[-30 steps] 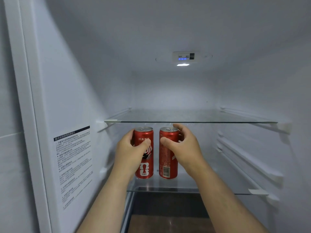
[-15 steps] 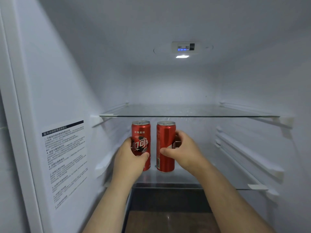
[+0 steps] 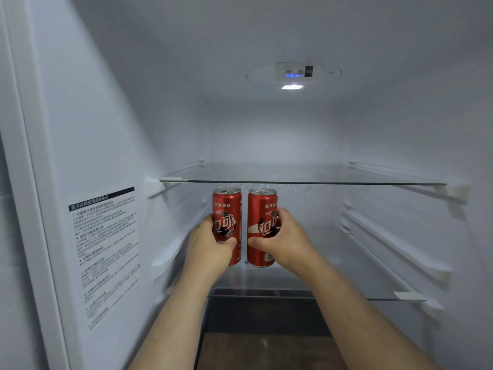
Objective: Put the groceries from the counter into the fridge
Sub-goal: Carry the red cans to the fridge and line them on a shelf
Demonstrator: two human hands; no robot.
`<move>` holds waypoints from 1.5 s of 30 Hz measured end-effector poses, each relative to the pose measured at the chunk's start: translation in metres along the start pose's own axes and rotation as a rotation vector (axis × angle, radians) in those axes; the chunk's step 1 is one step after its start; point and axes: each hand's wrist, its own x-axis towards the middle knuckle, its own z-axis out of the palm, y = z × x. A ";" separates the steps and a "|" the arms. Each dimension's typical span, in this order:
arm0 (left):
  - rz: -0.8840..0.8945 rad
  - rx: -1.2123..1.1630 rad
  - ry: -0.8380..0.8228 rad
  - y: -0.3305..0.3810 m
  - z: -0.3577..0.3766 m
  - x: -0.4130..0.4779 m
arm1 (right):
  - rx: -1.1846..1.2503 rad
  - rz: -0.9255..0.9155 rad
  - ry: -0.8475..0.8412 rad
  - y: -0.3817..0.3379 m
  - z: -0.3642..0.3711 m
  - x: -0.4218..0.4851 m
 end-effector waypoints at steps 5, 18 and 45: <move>-0.019 0.012 -0.008 0.002 0.005 0.011 | -0.063 -0.014 -0.004 -0.002 0.003 0.012; -0.098 -0.074 -0.039 0.004 0.022 0.055 | -0.051 -0.013 -0.027 0.011 0.000 0.057; -0.043 -0.148 -0.061 -0.027 0.052 0.121 | -0.020 -0.065 -0.044 0.058 0.009 0.145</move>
